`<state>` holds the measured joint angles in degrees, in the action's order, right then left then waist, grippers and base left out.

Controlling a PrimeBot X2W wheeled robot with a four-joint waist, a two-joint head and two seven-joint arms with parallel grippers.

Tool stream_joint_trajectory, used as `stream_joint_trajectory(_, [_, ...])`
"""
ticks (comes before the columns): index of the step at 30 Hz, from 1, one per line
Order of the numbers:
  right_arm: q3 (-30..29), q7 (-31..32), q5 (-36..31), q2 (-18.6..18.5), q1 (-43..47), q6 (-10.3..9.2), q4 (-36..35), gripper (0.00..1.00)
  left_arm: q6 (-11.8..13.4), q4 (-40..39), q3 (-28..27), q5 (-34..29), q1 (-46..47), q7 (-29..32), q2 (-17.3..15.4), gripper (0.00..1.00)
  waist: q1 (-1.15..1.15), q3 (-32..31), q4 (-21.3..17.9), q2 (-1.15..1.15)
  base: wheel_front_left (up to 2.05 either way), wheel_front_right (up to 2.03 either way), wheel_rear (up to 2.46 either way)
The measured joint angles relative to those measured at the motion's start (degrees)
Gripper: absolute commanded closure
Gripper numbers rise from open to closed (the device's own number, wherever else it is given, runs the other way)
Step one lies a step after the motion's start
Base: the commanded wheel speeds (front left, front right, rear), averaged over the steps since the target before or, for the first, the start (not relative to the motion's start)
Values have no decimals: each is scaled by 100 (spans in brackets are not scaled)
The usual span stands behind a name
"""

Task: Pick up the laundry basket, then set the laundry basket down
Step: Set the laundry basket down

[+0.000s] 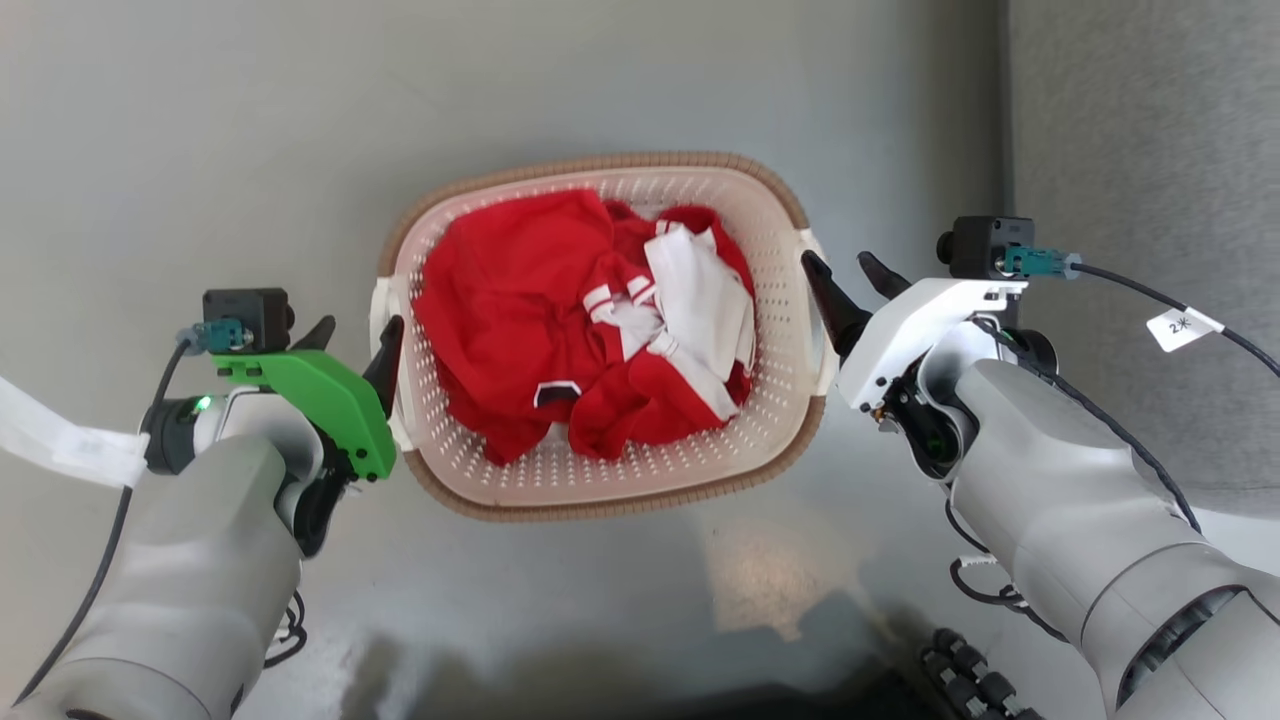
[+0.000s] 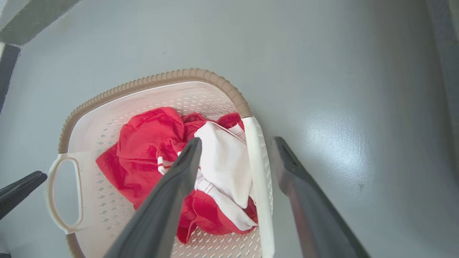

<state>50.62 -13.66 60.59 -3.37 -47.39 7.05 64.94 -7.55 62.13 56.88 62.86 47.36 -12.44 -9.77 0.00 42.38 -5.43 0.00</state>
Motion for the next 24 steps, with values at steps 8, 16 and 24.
stream_joint_trajectory(8, [46, -27, -12, 2, 63, 1, 0, 0, 0, -187, 44, -1, -126, -130, 5, 0, 0, -577, -45, 0, 0, 0, 0])
stream_joint_trajectory(16, [5, -52, -136, 3, 239, 1, -46, 0, 0, -302, 79, -13, -371, -179, -8, 0, 0, -1191, -58, 0, 0, 0, 0])
stream_joint_trajectory(24, [-441, -52, -453, -141, 242, 1, -509, 0, 0, -620, -143, -235, -481, -180, -119, 0, 0, -1818, -50, 0, 0, 0, 0])
